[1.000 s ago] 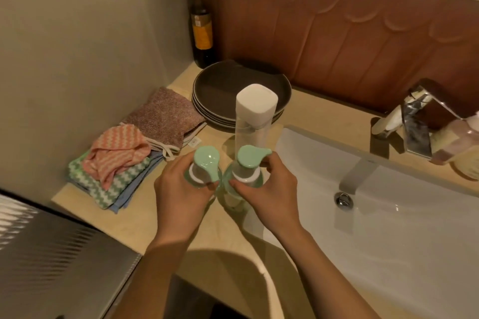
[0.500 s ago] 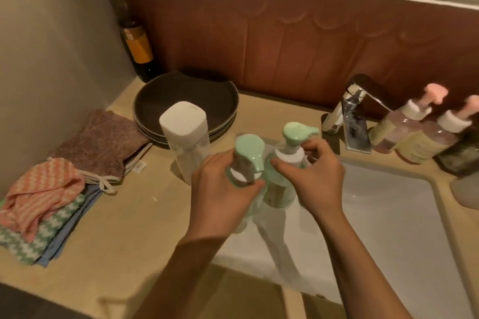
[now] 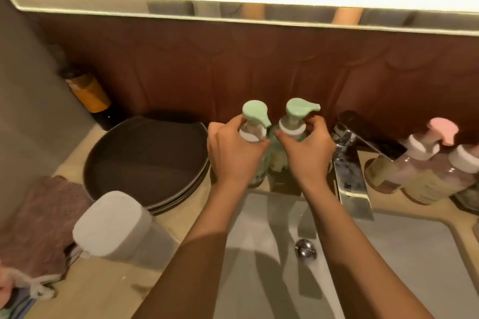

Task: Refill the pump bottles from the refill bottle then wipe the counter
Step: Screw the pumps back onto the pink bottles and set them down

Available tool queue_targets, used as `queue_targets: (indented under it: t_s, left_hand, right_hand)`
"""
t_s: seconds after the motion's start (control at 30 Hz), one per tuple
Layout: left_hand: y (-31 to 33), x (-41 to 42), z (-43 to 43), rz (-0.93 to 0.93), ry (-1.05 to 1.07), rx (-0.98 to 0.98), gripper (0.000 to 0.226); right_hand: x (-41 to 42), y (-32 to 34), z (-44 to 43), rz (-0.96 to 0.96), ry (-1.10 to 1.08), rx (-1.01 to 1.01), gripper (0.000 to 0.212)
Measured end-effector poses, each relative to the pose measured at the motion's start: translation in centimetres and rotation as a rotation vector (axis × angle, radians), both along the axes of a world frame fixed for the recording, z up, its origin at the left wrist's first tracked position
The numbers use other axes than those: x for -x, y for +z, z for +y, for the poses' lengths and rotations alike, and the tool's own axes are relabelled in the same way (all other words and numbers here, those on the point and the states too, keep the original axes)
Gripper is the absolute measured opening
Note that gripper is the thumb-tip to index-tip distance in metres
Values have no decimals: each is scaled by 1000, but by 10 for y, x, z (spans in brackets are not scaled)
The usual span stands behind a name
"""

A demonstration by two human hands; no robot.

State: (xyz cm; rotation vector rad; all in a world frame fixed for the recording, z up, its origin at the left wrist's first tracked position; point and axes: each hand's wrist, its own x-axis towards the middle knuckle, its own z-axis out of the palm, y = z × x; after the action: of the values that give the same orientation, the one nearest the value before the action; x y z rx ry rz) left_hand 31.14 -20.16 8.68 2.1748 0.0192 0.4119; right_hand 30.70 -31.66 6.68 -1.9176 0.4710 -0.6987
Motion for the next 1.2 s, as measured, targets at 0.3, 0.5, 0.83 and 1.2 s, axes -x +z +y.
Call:
queue_targets:
  t_s: [0.3, 0.5, 0.83, 1.2]
  left_hand:
    - [-26, -50, -24, 101, -60, -41, 60]
    - [-38, -47, -29, 147, -133, -17, 60]
    - [-22, 20, 3, 195, -284, -54, 34]
    - [41, 139, 78, -214, -197, 37, 7]
  right_hand:
    - [-39, -21, -19, 91, -45, -33, 40]
    - [-33, -18, -20, 160, 15, -12, 40]
    - [33, 20, 6, 72, 125, -92, 49]
    - [119, 39, 79, -89, 378, -231, 24]
